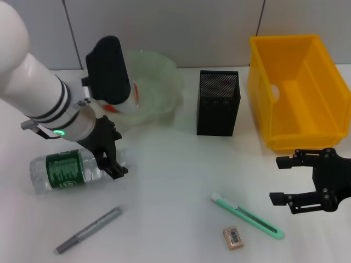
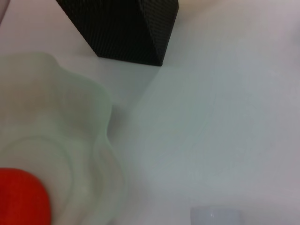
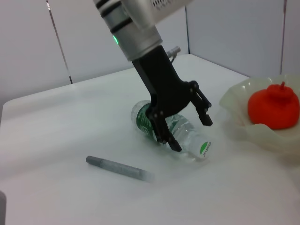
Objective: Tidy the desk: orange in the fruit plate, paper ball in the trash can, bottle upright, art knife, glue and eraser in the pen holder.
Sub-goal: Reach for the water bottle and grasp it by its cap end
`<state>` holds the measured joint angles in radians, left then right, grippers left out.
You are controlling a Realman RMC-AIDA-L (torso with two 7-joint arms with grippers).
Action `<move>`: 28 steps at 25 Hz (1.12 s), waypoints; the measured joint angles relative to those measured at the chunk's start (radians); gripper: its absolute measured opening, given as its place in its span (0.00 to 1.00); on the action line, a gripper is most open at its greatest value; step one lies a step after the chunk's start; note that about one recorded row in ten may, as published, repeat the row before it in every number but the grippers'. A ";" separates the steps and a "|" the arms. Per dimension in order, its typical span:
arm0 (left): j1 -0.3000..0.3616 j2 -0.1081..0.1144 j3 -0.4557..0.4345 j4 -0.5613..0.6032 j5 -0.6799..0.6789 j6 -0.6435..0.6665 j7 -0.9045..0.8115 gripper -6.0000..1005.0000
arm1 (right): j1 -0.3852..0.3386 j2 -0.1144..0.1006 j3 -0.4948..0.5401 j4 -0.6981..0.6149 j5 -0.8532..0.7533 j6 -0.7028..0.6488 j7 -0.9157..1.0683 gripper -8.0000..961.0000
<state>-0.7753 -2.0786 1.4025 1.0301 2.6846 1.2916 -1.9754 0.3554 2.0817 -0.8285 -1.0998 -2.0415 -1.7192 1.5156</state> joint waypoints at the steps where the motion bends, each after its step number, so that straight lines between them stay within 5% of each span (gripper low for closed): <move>1: -0.002 0.000 0.015 -0.012 0.001 -0.012 -0.005 0.85 | 0.001 0.000 -0.001 0.001 0.000 0.002 0.001 0.87; 9: -0.022 0.000 0.116 -0.091 0.014 -0.097 -0.048 0.85 | 0.023 0.001 -0.001 0.031 0.002 0.005 0.001 0.87; 18: -0.022 -0.001 0.131 -0.084 0.014 -0.105 -0.046 0.85 | 0.025 0.000 0.007 0.037 0.003 0.006 0.001 0.87; 28: -0.016 -0.002 0.132 -0.081 0.012 -0.123 -0.043 0.51 | 0.023 0.000 0.010 0.047 0.003 0.015 0.001 0.87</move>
<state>-0.7909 -2.0801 1.5340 0.9490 2.6964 1.1683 -2.0186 0.3789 2.0812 -0.8189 -1.0526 -2.0386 -1.7044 1.5166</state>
